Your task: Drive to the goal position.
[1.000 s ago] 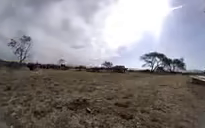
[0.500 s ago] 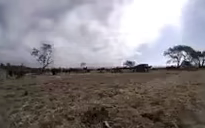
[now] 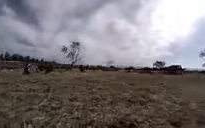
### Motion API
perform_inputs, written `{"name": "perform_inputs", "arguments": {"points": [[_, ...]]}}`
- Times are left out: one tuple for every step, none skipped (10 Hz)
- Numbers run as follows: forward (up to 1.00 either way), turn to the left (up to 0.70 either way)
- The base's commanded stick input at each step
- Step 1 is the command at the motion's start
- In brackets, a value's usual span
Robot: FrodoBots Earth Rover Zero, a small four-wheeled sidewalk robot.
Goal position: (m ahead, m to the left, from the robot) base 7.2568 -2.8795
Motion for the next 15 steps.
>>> {"name": "perform_inputs", "arguments": {"points": [[0.70,0.00],[0.70,0.00],[0.70,0.00],[0.70,0.00],[0.70,0.00],[0.70,0.00],[0.70,0.00],[0.70,0.00],[0.70,0.00],[0.70,0.00],[0.70,0.00],[0.70,0.00],[0.70,0.00],[0.70,0.00],[0.70,0.00]]}}
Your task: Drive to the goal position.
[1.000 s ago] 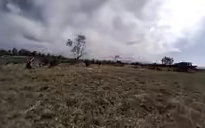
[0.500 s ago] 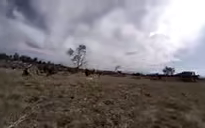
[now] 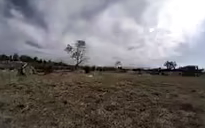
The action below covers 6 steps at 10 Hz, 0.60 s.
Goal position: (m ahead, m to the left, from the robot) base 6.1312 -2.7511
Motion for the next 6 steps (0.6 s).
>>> {"name": "perform_inputs", "arguments": {"points": [[0.70,0.00],[0.70,0.00],[0.70,0.00],[0.70,0.00],[0.70,0.00],[0.70,0.00]]}}
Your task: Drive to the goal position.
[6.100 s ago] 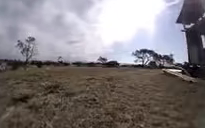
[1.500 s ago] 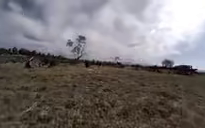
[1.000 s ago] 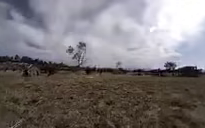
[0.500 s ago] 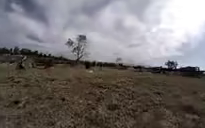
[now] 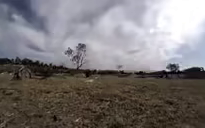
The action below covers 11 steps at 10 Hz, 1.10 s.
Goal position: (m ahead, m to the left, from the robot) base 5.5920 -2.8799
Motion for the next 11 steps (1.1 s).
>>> {"name": "perform_inputs", "arguments": {"points": [[0.70,0.00],[0.70,0.00],[0.70,0.00],[0.70,0.00],[0.70,0.00],[0.70,0.00],[0.70,0.00],[0.70,0.00],[0.70,0.00],[0.70,0.00],[0.70,0.00]]}}
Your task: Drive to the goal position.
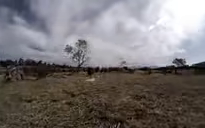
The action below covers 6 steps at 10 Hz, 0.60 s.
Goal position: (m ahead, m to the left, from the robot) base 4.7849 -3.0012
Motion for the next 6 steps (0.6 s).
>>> {"name": "perform_inputs", "arguments": {"points": [[0.70,0.00],[0.70,0.00],[0.70,0.00],[0.70,0.00],[0.70,0.00],[0.70,0.00]]}}
